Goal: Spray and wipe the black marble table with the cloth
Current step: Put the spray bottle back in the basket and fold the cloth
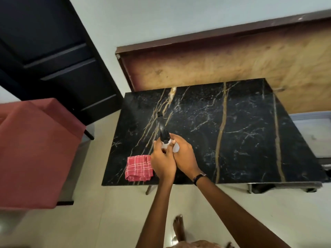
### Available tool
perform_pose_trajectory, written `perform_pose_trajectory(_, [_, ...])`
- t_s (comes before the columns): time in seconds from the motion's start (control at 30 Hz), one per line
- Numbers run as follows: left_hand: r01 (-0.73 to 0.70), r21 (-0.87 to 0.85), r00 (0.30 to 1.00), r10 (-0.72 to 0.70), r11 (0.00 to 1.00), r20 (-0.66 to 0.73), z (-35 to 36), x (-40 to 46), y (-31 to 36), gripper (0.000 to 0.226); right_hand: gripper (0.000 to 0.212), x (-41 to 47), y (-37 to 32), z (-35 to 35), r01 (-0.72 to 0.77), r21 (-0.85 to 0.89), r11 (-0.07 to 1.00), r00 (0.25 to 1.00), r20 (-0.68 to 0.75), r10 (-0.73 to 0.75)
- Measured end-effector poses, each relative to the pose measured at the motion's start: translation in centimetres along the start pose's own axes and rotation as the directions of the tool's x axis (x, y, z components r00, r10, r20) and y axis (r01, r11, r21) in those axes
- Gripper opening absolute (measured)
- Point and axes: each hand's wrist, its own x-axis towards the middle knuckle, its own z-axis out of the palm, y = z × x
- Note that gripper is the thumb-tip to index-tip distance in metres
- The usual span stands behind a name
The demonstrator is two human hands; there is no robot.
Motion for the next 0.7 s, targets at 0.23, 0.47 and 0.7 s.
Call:
perform_pose_trajectory(0.23, [-0.145,-0.023,0.984,0.146,0.989,0.104,7.8,-7.9,7.7,0.028,0.025,-2.5,2.8,-14.0,0.028,-0.037,0.999,0.987,-0.156,-0.033])
perform_pose_trajectory(0.47, [-0.165,-0.245,0.918,0.239,0.955,0.315,15.5,-13.8,12.9,0.039,0.028,-3.7,7.0,-25.8,-0.096,-0.104,0.990,0.949,-0.310,0.059])
perform_pose_trajectory(0.7, [0.202,-0.338,0.805,0.041,0.919,0.592,24.5,-16.5,16.1,0.033,0.058,-2.6,12.3,-35.6,-0.250,-0.027,0.968,0.874,-0.436,0.213])
